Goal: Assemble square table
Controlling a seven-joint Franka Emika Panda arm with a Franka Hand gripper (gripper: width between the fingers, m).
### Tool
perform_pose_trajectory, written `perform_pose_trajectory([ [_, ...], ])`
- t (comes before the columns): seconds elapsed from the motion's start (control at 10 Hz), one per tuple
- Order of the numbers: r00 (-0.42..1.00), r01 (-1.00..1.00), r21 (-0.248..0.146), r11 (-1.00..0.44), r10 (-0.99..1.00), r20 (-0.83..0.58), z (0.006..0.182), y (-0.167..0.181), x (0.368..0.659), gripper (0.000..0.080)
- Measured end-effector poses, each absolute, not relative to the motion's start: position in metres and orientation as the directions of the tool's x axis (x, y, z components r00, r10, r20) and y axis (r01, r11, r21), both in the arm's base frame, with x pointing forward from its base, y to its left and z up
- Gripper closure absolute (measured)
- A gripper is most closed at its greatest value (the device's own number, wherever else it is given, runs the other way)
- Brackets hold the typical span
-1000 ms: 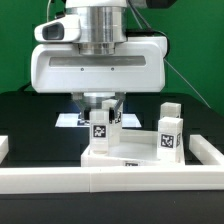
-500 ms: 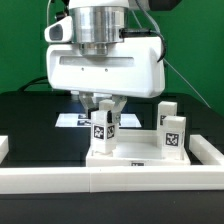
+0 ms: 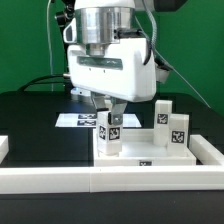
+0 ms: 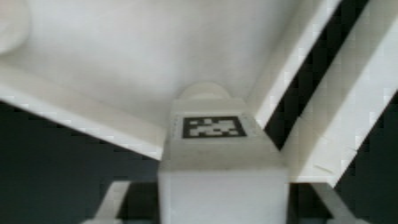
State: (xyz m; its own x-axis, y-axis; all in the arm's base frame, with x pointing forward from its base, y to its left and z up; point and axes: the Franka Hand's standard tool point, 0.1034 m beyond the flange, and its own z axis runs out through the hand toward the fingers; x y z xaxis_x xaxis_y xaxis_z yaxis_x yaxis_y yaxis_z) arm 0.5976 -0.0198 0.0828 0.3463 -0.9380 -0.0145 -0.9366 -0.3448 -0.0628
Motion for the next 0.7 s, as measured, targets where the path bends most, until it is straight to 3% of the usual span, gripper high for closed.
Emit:
perform_pose_trajectory([
  [0.3,0.266,-0.962,-0.067,-0.263,-0.964,-0.032,0.0824,-0.0188,0.5986,0.0506],
  [0.4,0.269,-0.961,-0.067,-0.267,-0.963,-0.032,0.0823,-0.0187,0.5986,0.0427],
  [0.5,0.294,-0.954,-0.067,-0.292,-0.955,-0.030,0.0822,-0.0187,0.5986,0.0246],
  [0.6,0.328,-0.943,-0.069,-0.325,-0.944,-0.028,0.0822,-0.0186,0.5985,0.0246],
  [0.7,0.359,-0.932,-0.070,-0.356,-0.933,-0.027,0.0822,-0.0185,0.5985,0.0171],
])
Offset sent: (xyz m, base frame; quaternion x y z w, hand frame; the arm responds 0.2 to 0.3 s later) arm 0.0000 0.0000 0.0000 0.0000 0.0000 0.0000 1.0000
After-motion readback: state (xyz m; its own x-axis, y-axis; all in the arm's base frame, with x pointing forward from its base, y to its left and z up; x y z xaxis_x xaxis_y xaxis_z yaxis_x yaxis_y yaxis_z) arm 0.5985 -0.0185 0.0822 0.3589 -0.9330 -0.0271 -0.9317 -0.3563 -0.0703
